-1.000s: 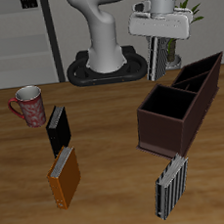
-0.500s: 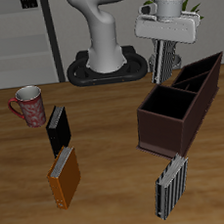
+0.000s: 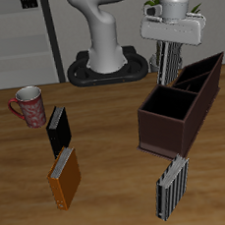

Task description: Place the right striped book into the left desk caddy's front compartment

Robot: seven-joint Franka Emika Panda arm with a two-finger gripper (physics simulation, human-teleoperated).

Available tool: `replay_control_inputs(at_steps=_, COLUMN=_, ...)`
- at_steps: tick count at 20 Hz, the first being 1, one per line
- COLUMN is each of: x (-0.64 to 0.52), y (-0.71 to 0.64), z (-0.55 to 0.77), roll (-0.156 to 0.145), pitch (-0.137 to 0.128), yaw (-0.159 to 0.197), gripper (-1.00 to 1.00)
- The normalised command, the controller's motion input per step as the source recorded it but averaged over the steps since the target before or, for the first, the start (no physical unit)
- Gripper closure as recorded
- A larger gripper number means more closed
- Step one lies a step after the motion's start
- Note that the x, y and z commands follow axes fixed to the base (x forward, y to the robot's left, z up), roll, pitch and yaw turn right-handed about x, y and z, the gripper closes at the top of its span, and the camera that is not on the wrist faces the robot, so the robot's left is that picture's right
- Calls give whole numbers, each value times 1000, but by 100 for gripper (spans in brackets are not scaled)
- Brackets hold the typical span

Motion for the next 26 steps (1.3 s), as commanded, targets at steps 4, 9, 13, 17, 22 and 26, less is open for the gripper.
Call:
replay_control_inputs(at_steps=4, x=24, y=135, z=-15, roll=28, pitch=7, yaw=-4, gripper=100)
replay_control_inputs(at_steps=9, x=109, y=69, z=-71, roll=1, pitch=24, yaw=-21, gripper=100)
replay_control_inputs(at_steps=13, x=81, y=113, z=-137, roll=30, pitch=28, yaw=17, gripper=100)
replay_control_inputs(at_steps=17, x=64, y=4, z=-91, roll=-1, pitch=24, yaw=-9, gripper=100)
replay_control_inputs(at_steps=22, x=52, y=29, z=-117, roll=6, pitch=16, yaw=5, gripper=100)
replay_control_inputs(at_steps=26, x=101, y=21, z=-137, roll=5, pitch=22, yaw=6, gripper=100)
